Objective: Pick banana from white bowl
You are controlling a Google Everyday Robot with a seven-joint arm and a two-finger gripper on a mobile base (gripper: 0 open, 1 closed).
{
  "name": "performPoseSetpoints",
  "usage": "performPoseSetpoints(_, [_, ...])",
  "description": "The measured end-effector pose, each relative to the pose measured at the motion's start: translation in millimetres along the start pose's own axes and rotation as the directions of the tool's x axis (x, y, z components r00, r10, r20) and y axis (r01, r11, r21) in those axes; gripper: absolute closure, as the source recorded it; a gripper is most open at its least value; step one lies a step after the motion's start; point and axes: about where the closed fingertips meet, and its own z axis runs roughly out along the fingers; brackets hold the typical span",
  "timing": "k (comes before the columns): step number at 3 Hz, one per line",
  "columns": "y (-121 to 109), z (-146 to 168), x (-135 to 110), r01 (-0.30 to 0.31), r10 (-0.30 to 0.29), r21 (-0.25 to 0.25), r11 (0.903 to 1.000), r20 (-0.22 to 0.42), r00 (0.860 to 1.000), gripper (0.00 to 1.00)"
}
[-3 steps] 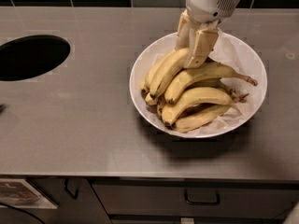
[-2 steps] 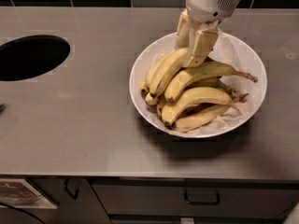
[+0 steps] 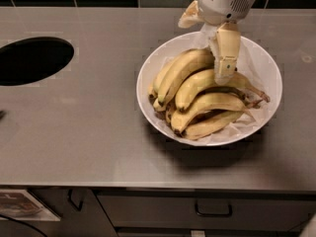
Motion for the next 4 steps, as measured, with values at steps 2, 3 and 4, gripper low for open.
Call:
performPoseSetpoints(2, [-16.7, -8.2, -8.3, 0.003, -0.003, 0.053, 0.9986, -0.005, 1.000, 0.00])
performPoseSetpoints(3, [-22.9, -5.2, -14.8, 0.007, -0.007, 0.035, 0.9994, -0.005, 1.000, 0.19])
performPoseSetpoints(4, [-25.5, -1.2, -22.6, 0.015, -0.015, 0.021, 0.9997, 0.000, 1.000, 0.29])
